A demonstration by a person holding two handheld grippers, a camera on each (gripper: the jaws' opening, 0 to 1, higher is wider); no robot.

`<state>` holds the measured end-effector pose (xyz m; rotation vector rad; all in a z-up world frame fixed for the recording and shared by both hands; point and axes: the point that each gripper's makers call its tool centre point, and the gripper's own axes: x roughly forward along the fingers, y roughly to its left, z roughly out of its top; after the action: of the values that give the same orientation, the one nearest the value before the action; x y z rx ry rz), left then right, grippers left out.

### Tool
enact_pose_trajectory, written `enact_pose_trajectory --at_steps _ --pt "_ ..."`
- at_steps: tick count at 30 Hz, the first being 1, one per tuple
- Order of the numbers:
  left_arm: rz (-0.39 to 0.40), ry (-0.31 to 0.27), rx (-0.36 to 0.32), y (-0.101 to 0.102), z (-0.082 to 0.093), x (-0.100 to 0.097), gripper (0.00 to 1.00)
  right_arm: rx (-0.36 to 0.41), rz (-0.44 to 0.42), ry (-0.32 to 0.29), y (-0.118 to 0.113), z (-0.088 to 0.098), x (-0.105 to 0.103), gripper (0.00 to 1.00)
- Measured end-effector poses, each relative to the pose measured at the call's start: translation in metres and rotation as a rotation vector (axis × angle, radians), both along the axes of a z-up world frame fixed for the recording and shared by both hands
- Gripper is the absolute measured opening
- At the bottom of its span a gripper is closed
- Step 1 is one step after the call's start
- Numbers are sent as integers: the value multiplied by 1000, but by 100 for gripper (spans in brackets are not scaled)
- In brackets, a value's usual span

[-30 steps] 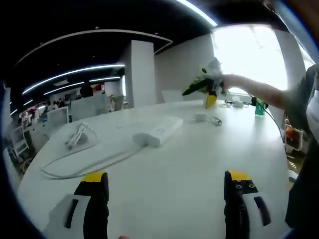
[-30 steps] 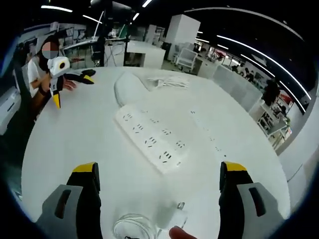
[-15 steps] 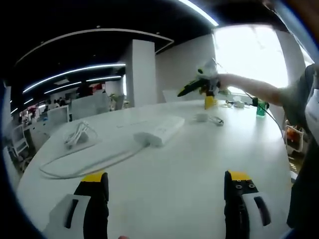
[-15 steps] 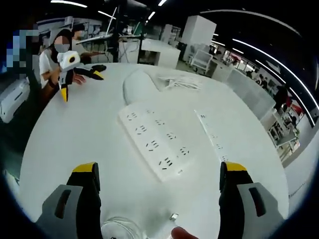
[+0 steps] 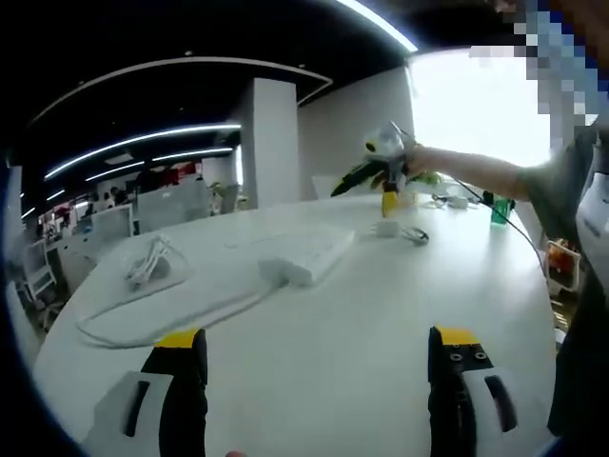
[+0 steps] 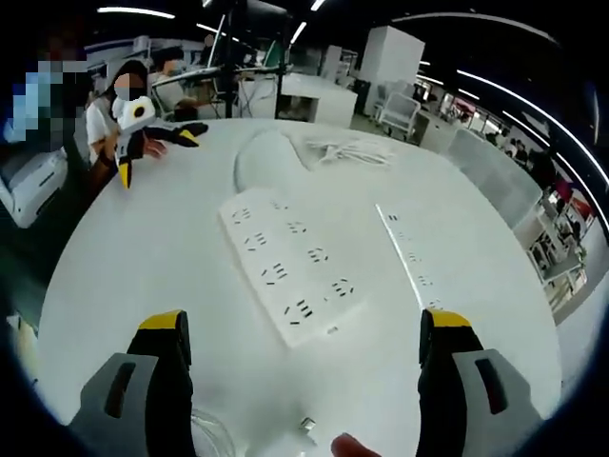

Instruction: Straighten the power strip on the desk, plug the charger into it

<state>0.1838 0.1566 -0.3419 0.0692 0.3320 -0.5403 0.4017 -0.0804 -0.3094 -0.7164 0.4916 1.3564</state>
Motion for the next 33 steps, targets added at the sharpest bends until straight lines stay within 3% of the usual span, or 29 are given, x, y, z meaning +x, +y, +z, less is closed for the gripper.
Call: enact_pose_trajectory --at_steps 11,23,30,33 --pt "7 0 1 -1 -1 3 100 -43 73 20 8 -16 7 100" --pt "22 9 -13 4 -4 7 100 -55 104 50 13 -32 18 100" --pt "3 3 -34 -2 0 7 100 -75 118 67 16 -44 19 99" --pt "6 8 -14 -2 -3 7 100 -73 127 75 20 -46 19 99"
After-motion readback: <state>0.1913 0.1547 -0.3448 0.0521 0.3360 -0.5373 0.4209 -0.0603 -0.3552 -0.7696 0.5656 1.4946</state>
